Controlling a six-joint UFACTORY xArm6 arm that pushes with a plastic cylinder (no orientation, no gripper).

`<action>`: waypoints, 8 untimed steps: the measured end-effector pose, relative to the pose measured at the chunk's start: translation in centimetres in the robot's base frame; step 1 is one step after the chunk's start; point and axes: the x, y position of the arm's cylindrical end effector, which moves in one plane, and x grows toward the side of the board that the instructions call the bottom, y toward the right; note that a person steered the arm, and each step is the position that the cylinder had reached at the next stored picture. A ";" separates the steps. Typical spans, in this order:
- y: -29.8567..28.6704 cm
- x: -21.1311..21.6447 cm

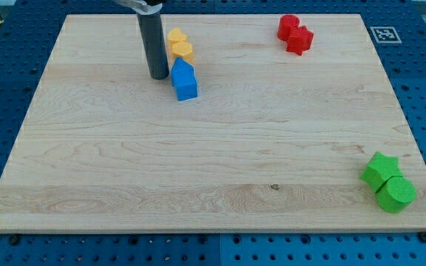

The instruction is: Nudge the cube to the right

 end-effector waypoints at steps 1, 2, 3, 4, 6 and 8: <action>1.2 0.0; 1.5 0.0; 0.9 0.0; -0.4 0.1; -0.5 3.7; 0.2 3.7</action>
